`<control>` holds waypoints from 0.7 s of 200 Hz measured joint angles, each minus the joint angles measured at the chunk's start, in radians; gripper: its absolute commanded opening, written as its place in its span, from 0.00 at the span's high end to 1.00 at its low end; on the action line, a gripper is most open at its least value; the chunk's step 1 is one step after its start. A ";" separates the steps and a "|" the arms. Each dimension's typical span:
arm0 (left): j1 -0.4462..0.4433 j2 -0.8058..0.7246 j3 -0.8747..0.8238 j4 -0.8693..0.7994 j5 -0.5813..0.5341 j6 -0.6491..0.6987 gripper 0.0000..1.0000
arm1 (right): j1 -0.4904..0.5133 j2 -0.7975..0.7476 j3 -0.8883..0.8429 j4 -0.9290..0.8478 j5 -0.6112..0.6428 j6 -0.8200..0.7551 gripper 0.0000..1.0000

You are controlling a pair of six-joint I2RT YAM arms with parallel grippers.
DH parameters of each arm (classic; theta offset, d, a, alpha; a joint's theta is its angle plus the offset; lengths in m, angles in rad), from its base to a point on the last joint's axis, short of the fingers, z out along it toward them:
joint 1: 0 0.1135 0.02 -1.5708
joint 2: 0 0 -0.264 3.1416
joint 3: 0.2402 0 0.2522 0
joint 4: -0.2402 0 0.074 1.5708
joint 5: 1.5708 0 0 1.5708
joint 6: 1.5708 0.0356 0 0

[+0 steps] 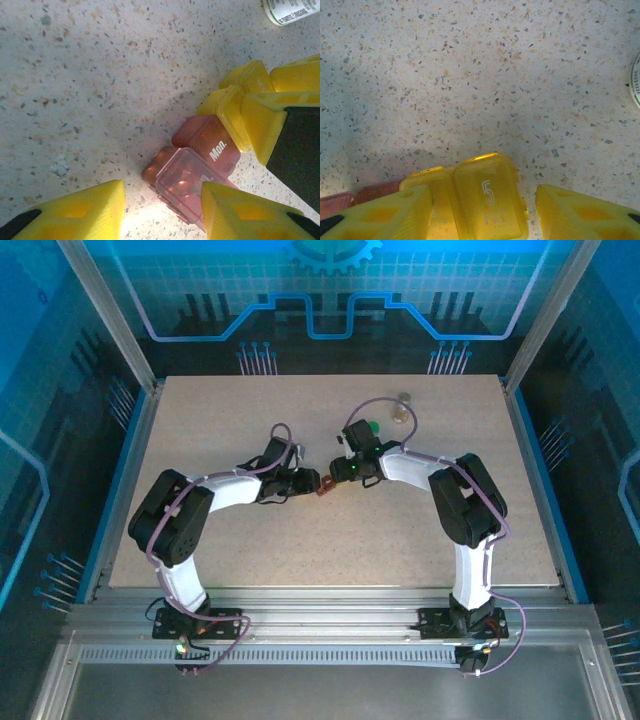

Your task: Sort the pills into containers

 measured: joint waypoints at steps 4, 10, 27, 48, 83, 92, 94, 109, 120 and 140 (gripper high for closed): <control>-0.002 0.002 0.000 0.001 0.000 -0.002 0.54 | 0.000 0.000 0.000 0.000 0.000 0.000 0.43; -0.006 0.007 0.000 0.003 0.000 -0.005 0.54 | -0.001 0.000 0.000 0.000 0.000 0.002 0.43; -0.015 0.021 0.000 0.006 0.001 -0.007 0.55 | -0.003 0.000 0.000 0.001 -0.003 0.003 0.43; -0.023 0.032 0.000 0.011 0.003 -0.008 0.57 | -0.003 0.000 0.000 0.003 -0.004 0.003 0.43; -0.025 0.037 0.000 0.023 0.007 -0.008 0.59 | -0.003 0.000 -0.005 0.014 -0.005 0.003 0.43; -0.025 0.040 0.000 0.026 0.008 -0.008 0.59 | -0.003 0.000 -0.006 0.015 -0.005 0.003 0.43; -0.025 0.040 0.000 0.026 0.008 -0.008 0.59 | -0.003 0.000 -0.006 0.015 -0.005 0.003 0.43; -0.025 0.044 0.000 0.033 0.008 -0.008 0.60 | -0.004 0.001 -0.006 0.016 -0.007 0.003 0.43; -0.026 0.047 0.000 0.039 0.008 -0.008 0.61 | -0.004 0.002 -0.006 0.018 -0.008 0.003 0.43; -0.026 0.051 0.000 0.049 0.007 -0.008 0.63 | -0.005 0.002 -0.006 0.018 -0.007 0.007 0.43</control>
